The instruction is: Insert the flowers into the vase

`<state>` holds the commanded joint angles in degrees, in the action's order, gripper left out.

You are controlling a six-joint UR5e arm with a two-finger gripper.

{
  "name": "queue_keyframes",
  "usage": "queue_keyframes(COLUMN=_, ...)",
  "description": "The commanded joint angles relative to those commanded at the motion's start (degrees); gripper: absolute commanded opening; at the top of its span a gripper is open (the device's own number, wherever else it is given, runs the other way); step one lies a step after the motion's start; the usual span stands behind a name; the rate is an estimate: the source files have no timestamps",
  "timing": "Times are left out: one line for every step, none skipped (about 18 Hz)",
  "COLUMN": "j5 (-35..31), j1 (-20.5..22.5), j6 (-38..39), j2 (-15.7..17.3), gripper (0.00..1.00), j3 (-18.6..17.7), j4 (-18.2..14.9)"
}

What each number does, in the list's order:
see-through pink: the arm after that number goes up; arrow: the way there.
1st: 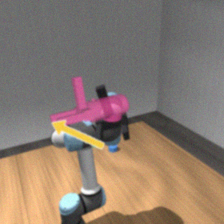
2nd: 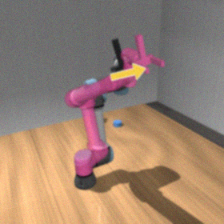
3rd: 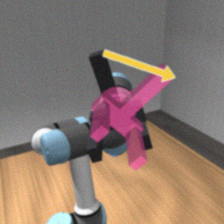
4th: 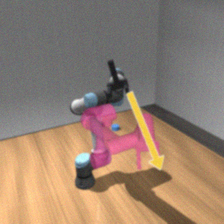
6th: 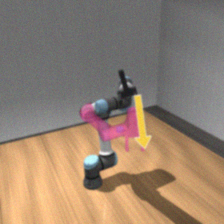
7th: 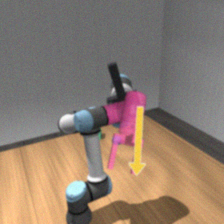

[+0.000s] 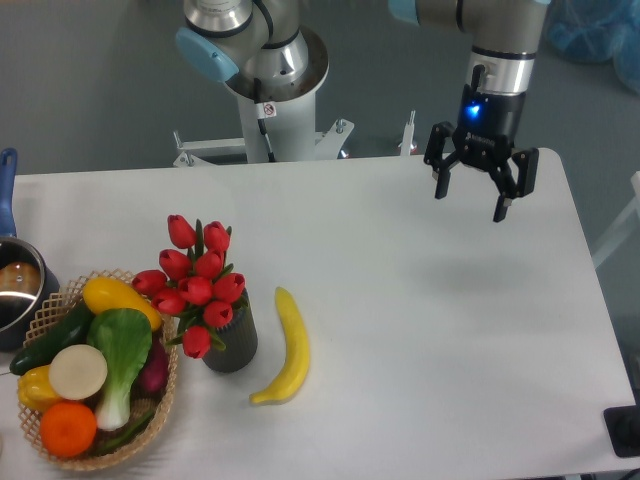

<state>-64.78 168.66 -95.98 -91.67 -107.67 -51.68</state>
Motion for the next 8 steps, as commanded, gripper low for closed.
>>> queue_keyframes(j5=0.2, j1=-0.1, j6=0.1, j2=0.0, gripper=1.00, j3=0.0, j4=0.0)
queue_keyframes(j5=0.4, j1=0.0, j6=0.1, j2=0.0, gripper=1.00, j3=0.0, j4=0.0)
queue_keyframes(j5=0.4, j1=0.0, j6=0.1, j2=-0.1, gripper=1.00, j3=0.0, j4=0.0)
queue_keyframes(j5=0.5, j1=0.0, j6=0.1, j2=-0.1, gripper=1.00, j3=0.0, j4=0.0)
queue_keyframes(j5=0.5, j1=0.0, j6=0.1, j2=-0.1, gripper=1.00, j3=0.0, j4=0.1)
queue_keyframes(j5=0.6, j1=0.0, j6=0.1, j2=-0.1, gripper=1.00, j3=0.0, j4=0.0)
queue_keyframes(j5=0.7, j1=0.0, j6=0.3, j2=-0.1, gripper=1.00, j3=0.0, j4=-0.1)
queue_keyframes(j5=0.7, j1=0.0, j6=0.6, j2=0.0, gripper=1.00, j3=0.0, j4=-0.1)
